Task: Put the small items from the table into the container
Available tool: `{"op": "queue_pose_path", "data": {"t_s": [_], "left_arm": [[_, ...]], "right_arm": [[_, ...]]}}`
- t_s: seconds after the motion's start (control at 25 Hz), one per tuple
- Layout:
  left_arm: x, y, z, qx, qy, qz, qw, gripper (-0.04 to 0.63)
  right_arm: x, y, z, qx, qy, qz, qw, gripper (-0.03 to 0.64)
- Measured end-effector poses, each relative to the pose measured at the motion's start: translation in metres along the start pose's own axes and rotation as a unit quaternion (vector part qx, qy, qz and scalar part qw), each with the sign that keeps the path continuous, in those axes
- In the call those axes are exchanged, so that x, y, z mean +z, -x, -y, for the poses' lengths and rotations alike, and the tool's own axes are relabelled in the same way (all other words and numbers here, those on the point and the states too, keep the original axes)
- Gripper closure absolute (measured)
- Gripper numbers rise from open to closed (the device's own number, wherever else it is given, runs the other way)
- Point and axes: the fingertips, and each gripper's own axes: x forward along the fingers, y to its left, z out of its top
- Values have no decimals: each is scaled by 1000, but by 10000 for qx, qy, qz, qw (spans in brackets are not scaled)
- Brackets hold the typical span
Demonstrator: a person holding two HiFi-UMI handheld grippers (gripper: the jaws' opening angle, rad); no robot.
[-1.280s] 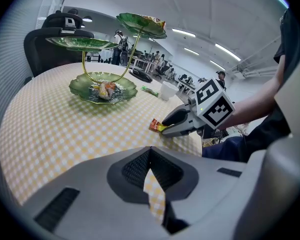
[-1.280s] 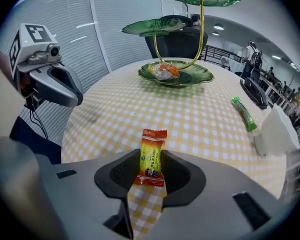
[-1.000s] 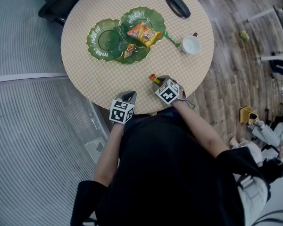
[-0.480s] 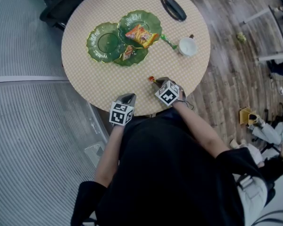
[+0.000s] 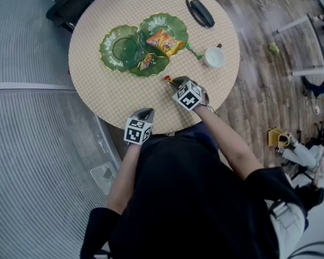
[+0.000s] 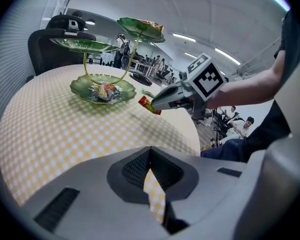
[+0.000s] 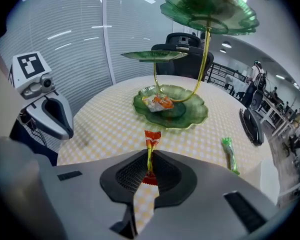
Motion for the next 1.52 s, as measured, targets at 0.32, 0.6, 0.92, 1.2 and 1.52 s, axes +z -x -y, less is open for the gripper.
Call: {"op": "queue_pose_path", "data": {"t_s": [0.32,0.6,0.92,1.2,1.52], "left_arm": [[5,0,-16,105,180,77,9998,592],[6,5,-29,204,317,98,9992,592],[5,6,-36,250,394,86,9989,592],[9,6,-30,203,320,99,9992,592],[5,8,-19,198,258,129,9994,592]], "right_arm": [[51,-20,27,-19,340,138,9993,566],[72,-34,33,8,561,173,9983,566],[85,-41,34,-176,777,290,9964,566],[90,-33,37,-264,689,499,9960,543],[85,-23,36,-359,672,624,9951,477]]}}
